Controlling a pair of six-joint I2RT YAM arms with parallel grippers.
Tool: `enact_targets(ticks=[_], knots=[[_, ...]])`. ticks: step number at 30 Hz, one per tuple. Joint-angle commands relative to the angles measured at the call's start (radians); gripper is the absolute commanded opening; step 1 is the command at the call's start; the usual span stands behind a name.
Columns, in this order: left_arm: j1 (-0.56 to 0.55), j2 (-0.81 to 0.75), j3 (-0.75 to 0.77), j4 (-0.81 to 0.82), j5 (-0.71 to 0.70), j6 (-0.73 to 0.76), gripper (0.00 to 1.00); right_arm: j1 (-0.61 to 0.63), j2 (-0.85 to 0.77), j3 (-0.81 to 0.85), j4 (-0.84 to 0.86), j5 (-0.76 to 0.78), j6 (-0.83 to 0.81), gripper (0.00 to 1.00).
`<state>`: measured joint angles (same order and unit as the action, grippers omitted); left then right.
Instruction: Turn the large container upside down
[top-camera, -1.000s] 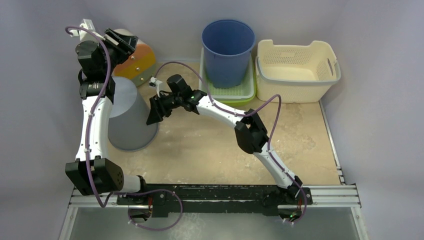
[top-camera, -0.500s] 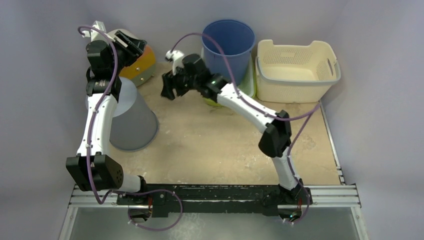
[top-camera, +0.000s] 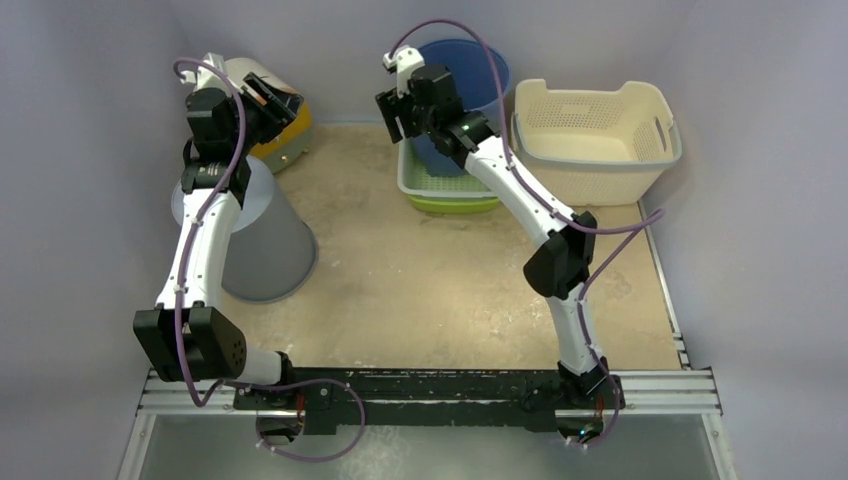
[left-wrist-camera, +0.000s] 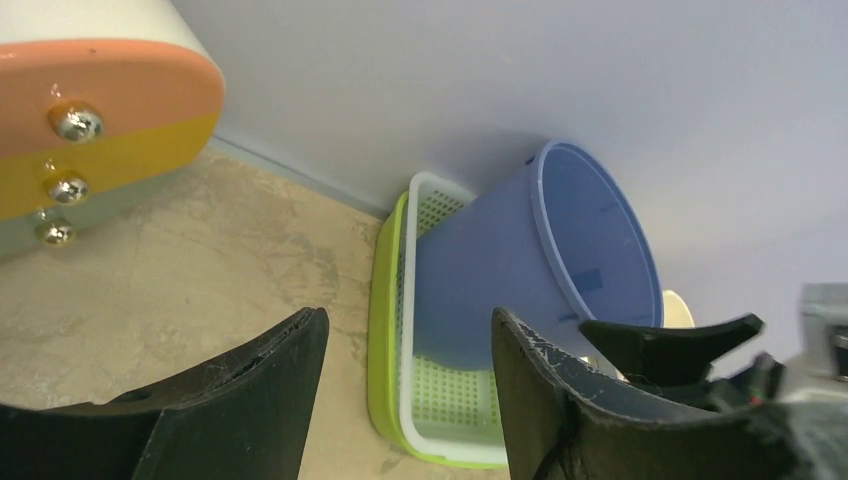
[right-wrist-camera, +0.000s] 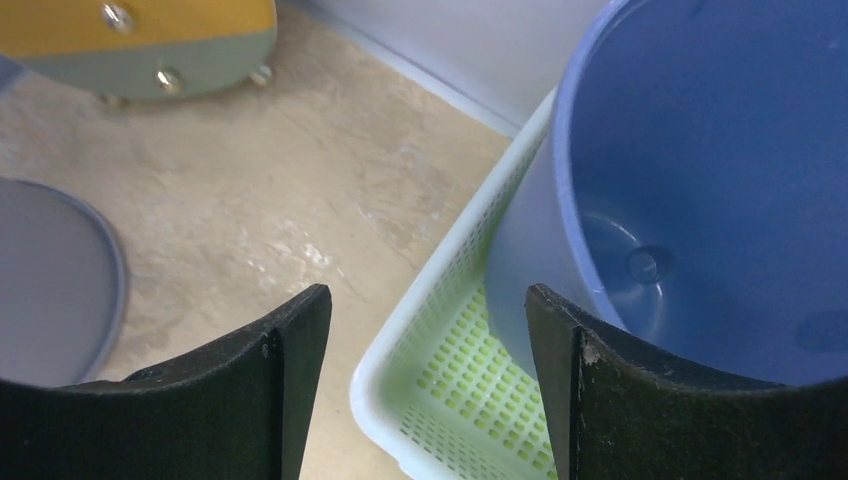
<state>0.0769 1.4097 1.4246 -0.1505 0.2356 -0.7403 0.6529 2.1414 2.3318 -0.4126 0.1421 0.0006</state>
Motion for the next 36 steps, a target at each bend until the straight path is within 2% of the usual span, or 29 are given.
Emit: enact_targets(ticks=[1,6,14,20,28,36], knots=[[-0.019,-0.025,-0.018,0.045,0.016,0.012,0.60,-0.003,0.029,0.052,-0.021,0.069,-0.116,0.75],[-0.026,-0.028,-0.036,0.051,0.018,0.014,0.60,-0.009,0.017,0.023,0.011,0.153,-0.155,0.75],[-0.026,-0.016,-0.052,0.048,0.019,0.032,0.60,-0.011,-0.057,-0.006,0.057,0.167,-0.190,0.74],[-0.025,0.001,-0.063,0.054,0.022,0.037,0.60,-0.025,-0.024,-0.016,0.083,0.300,-0.239,0.76],[-0.026,0.013,-0.055,0.032,0.017,0.062,0.60,-0.108,0.035,0.000,0.090,0.259,-0.206,0.76],[-0.025,0.015,-0.072,0.020,0.016,0.071,0.61,-0.149,0.050,-0.031,0.086,0.160,-0.191,0.71]])
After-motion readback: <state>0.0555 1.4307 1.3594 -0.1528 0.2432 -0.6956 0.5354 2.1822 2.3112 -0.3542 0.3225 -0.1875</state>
